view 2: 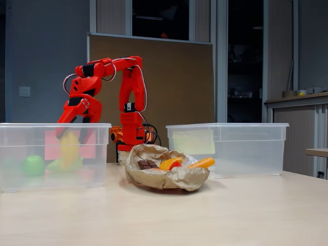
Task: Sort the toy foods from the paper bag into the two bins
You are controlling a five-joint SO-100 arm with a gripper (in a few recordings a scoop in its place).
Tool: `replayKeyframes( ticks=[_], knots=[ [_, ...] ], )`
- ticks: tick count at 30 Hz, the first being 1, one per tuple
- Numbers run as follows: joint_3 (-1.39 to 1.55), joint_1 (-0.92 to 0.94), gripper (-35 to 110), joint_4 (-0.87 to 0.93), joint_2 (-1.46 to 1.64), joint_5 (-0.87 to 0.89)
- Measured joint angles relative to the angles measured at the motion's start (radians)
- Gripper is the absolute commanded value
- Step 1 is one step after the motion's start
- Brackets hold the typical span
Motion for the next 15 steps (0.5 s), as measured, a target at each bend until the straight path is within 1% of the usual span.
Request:
replayKeyframes(
  ticks=[9,15],
  knots=[
    [0.0,0.0,39,0.038,0.063,-0.006],
    [-0.04,-0.038,38,0.098,0.141,-0.008]
  ],
)
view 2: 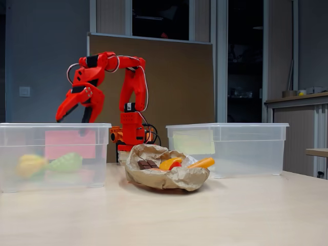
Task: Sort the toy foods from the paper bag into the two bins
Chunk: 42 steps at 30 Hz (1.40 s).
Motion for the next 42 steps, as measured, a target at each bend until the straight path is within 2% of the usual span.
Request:
replayKeyframes(
  ticks=[8,16,21,27,32,38,42],
  knots=[
    [-0.172,-0.189,36,0.104,0.137,0.005],
    [-0.334,-0.495,34,0.141,0.038,0.021],
    [-0.367,-0.673,29,0.049,-0.166,0.167],
    [-0.417,-0.799,24,-0.106,-0.425,0.482],
    [-0.426,-0.839,13,-0.149,-0.494,0.726],
    [-0.408,-0.908,8,-0.281,-0.514,0.676],
    [-0.379,-0.91,2,-0.385,-0.526,0.724]
  ],
)
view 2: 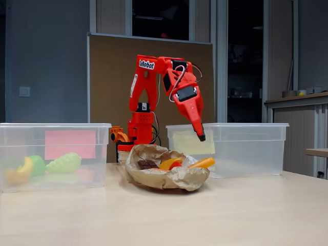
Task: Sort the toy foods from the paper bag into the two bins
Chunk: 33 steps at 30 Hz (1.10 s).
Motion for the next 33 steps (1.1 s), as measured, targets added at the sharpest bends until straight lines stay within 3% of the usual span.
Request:
replayKeyframes(
  ticks=[17,26,31,33],
  knots=[
    [-0.072,-0.002,1,0.02,-0.107,0.85],
    [-0.291,0.015,5,0.213,-0.229,1.049],
    [-0.393,0.015,0,0.37,-0.285,1.232],
    [-0.423,0.017,7,0.436,-0.299,1.304]
  ],
)
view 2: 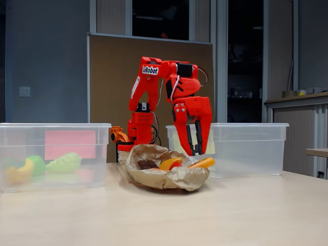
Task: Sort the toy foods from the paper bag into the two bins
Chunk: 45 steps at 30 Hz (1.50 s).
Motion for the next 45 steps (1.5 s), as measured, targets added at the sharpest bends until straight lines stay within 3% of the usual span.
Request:
replayKeyframes(
  ticks=[3,16,26,38,45],
  knots=[
    [-0.048,-0.012,22,0.049,-0.026,0.052],
    [-0.39,-0.058,23,0.241,-0.161,0.054],
    [-0.661,-0.109,34,0.327,-0.351,0.11],
    [-0.712,-0.124,31,0.337,-0.449,0.135],
    [-0.715,-0.109,22,0.344,-0.482,0.132]
  ],
)
